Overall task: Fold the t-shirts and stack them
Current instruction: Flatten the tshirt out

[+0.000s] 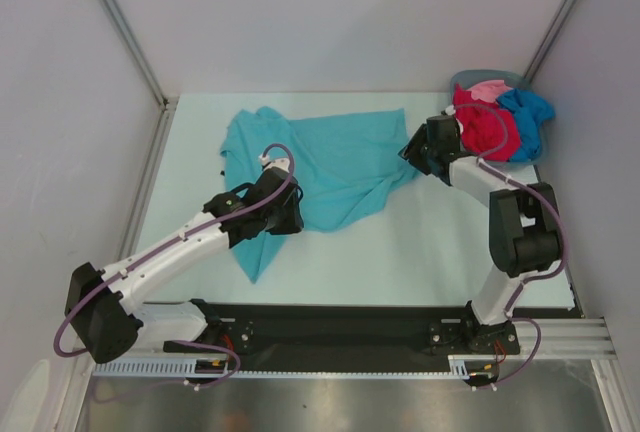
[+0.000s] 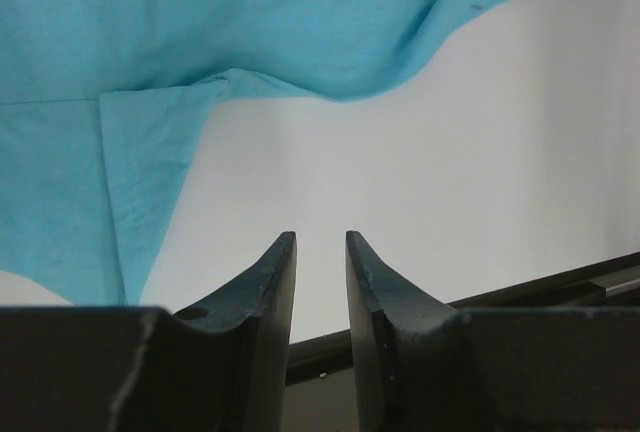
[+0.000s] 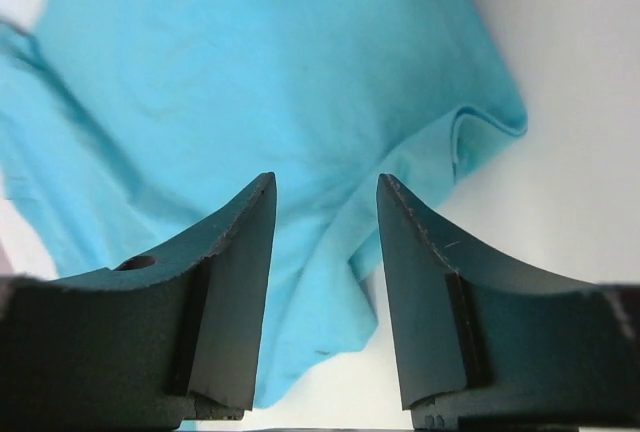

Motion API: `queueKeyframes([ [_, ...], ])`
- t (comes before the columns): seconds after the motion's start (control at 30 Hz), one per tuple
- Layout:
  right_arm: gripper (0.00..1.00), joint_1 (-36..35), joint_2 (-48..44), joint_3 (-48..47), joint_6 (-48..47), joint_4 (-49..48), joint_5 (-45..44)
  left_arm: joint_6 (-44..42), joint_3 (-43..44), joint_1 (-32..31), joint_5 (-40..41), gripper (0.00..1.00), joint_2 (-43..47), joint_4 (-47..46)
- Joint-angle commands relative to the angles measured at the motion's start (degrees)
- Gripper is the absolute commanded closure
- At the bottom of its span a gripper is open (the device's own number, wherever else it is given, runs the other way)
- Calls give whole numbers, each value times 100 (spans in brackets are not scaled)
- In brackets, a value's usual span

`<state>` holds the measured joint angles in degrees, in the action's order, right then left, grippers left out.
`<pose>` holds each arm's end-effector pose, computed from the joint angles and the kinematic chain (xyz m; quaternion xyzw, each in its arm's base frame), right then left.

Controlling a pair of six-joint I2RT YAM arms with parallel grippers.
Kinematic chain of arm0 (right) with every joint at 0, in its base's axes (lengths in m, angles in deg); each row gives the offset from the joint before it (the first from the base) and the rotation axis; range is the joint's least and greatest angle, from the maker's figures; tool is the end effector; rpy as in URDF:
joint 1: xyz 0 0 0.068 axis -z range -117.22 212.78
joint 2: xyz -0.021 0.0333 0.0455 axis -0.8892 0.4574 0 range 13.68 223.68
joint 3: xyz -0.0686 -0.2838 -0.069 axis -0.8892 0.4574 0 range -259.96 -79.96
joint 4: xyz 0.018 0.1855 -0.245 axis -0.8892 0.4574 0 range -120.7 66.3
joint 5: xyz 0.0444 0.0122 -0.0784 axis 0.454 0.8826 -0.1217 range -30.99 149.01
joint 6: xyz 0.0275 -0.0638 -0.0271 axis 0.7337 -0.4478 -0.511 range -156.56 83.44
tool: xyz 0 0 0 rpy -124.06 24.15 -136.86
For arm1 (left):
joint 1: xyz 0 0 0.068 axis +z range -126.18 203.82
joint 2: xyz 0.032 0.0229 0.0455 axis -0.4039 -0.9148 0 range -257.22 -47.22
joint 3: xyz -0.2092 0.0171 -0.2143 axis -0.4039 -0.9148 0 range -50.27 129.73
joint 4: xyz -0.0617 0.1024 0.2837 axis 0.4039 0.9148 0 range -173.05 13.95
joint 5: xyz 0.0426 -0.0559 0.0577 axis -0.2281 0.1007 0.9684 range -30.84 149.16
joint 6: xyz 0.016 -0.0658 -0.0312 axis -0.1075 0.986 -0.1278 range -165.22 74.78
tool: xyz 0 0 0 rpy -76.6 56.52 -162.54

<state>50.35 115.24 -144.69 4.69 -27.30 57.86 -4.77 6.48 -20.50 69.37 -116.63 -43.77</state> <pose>0.4437 0.0966 0.1831 0.2299 0.8775 0.1818 0.3795 0.2230 -0.2024 0.2741 0.0028 0.9420 -0.1568 0.2966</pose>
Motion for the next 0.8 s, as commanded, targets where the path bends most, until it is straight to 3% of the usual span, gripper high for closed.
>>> queueKeyframes([
  [0.0,50,56,-426,-302,-179,28,-70,-81,-59,-33,-81,68,76,-193],
  [0.13,50,74,-487,-471,-223,214,-26,-63,-76,-42,-64,69,146,-193],
  [0.5,50,311,-1059,1373,119,-909,273,-72,-156,-42,-37,69,191,-202],
  [0.77,50,390,-1033,1692,84,-1122,352,-116,-94,-51,-73,69,129,-229],
])
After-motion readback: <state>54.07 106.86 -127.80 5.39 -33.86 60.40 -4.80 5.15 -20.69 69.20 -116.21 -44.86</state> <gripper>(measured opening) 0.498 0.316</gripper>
